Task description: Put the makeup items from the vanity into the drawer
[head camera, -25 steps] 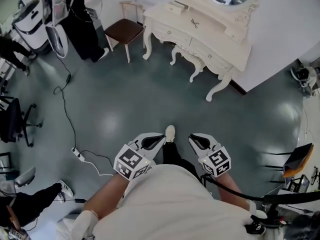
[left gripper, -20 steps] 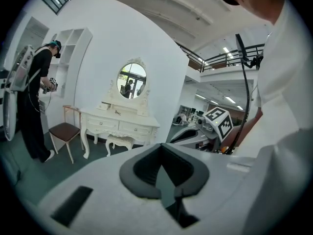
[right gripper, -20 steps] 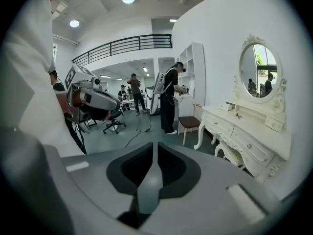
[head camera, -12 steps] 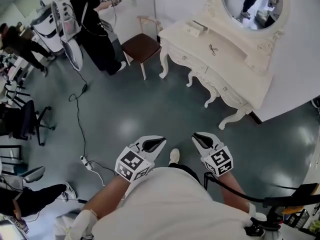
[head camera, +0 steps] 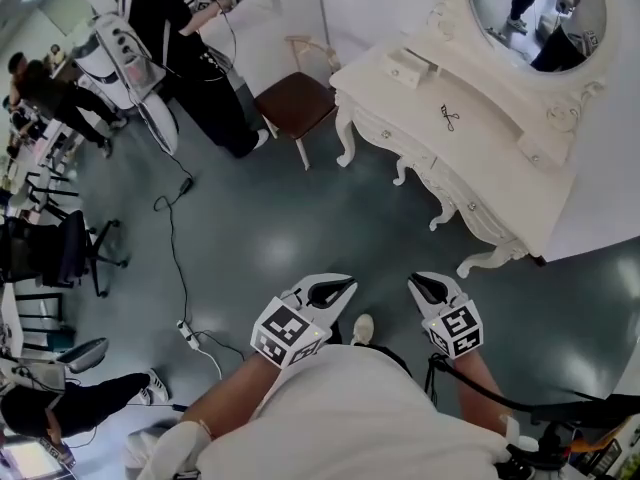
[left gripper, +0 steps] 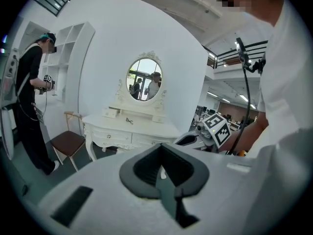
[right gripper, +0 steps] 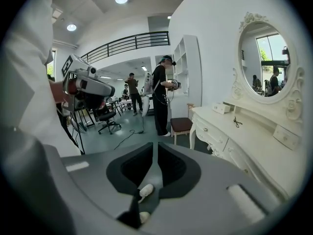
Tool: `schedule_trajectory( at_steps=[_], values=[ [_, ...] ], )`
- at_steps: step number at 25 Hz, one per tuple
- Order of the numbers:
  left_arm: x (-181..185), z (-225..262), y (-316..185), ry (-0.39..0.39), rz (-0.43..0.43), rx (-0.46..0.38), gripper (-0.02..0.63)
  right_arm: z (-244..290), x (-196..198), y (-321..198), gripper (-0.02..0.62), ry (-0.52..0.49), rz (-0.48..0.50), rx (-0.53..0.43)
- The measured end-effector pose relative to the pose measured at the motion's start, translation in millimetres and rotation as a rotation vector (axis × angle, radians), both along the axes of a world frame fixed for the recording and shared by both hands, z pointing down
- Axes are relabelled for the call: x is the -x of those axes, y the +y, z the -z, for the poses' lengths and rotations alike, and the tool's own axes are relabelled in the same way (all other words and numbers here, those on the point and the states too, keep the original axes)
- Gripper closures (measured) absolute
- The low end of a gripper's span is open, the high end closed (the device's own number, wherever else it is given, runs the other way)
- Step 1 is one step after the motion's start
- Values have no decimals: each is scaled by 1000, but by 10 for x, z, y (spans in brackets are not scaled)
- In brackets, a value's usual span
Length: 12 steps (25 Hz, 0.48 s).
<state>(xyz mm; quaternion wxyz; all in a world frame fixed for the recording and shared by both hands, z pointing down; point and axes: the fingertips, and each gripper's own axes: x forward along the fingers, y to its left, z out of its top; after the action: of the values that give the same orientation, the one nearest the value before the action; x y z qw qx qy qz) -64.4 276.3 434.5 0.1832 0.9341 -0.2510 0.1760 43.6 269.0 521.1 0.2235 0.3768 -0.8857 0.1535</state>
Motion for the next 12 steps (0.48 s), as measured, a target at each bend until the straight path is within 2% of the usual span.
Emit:
schedule_trajectory(
  at_steps=[9,12],
  values=[
    [37,-132,-1386,37,-92,-7,603,-1,-32,-1386,561,48,-91,-18],
    [-4,-97,-1901,36,-151,-20,603,82,-76,-1953,563,67,-130,-31]
  ],
)
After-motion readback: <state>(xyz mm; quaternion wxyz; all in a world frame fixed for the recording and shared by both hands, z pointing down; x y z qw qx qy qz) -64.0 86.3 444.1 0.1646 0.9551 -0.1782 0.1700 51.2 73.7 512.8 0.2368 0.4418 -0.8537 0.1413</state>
